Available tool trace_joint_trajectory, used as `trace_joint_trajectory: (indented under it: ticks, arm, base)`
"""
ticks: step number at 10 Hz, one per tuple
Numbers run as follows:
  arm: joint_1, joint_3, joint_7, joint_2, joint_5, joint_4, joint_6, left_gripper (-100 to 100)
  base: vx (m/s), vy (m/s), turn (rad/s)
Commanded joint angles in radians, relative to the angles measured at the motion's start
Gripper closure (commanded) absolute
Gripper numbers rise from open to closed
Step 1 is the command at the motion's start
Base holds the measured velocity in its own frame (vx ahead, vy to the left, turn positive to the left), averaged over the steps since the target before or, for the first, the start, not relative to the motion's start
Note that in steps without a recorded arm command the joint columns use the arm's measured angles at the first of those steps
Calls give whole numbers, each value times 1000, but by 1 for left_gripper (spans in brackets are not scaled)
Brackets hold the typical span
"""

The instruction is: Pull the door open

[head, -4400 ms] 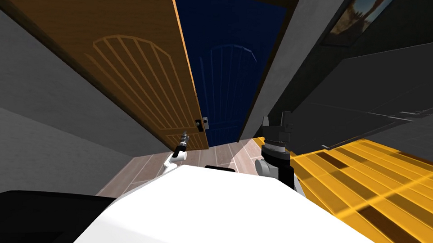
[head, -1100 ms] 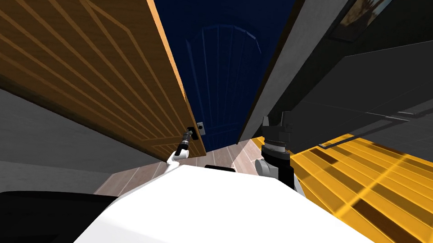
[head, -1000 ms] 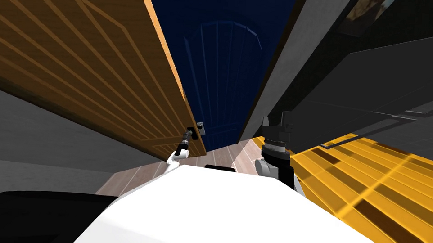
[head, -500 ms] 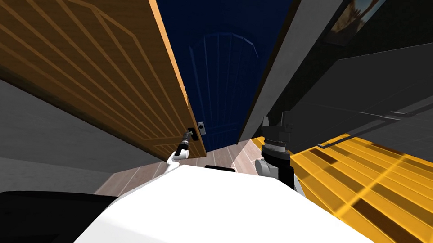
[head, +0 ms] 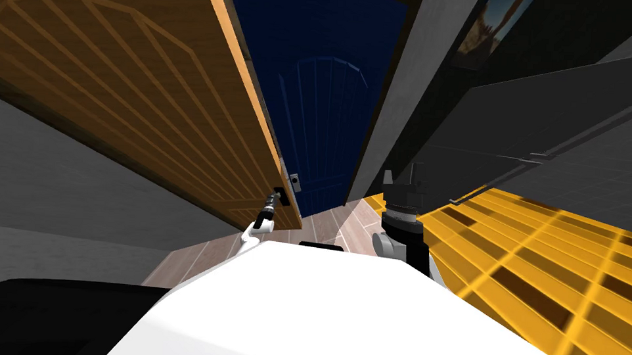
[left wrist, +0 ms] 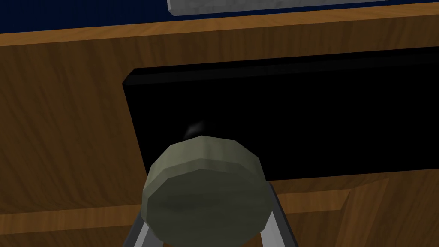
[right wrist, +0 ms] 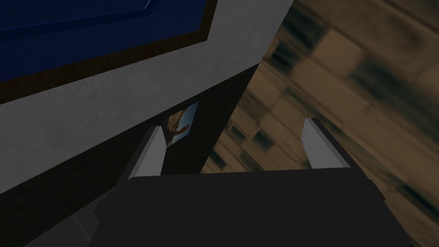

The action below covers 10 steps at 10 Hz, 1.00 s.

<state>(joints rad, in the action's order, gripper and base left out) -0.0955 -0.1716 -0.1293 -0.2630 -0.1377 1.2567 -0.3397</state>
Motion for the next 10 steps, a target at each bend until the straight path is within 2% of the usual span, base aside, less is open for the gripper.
trace_joint_trajectory:
  ticks: [1, 6, 7, 8, 9, 10]
  arm:
    - [-14, 19, -14, -13, 0, 9, 2, 100]
    - [-19, 95, -60, -50, 0, 40, -7, 100]
    - [-19, 106, -65, -55, 0, 44, -8, 100]
    - [-23, 90, -59, -57, -1, 40, -6, 100]
    - [-41, 112, -77, -77, -3, 53, -17, 100]
    - [-45, 116, -81, -81, -3, 56, -20, 100]
  base:
    - [-237, 58, -148]
    - [-211, 90, -170]
    - [-162, 88, -147]
    - [-70, 45, -36]
    - [-155, 59, -158]
    - [-206, 92, -143]
